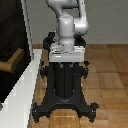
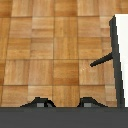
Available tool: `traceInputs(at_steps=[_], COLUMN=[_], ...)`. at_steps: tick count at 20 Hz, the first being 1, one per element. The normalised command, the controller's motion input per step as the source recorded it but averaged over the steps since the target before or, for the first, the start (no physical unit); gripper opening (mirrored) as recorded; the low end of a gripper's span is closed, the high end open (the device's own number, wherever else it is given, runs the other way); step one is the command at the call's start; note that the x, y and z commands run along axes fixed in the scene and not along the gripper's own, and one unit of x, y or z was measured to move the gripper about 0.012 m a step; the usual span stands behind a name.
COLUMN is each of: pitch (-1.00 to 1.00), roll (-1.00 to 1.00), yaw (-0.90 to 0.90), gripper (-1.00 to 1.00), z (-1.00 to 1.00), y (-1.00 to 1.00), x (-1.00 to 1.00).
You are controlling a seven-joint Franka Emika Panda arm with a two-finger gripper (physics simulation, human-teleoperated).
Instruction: Open the door by pressing down and pulling on the handle.
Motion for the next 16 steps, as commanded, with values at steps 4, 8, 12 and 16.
traceInputs(at_steps=[4,8,12,16], pitch=[0.00,0.00,0.00,0.00], roll=[0.00,0.00,0.00,0.00], yaw=[0.00,0.00,0.00,0.00], gripper=[1.00,1.00,1.00,1.00], z=[0.00,0.00,0.75,0.75], y=[0.00,0.00,0.00,0.00], x=[0.00,0.00,0.00,0.00])
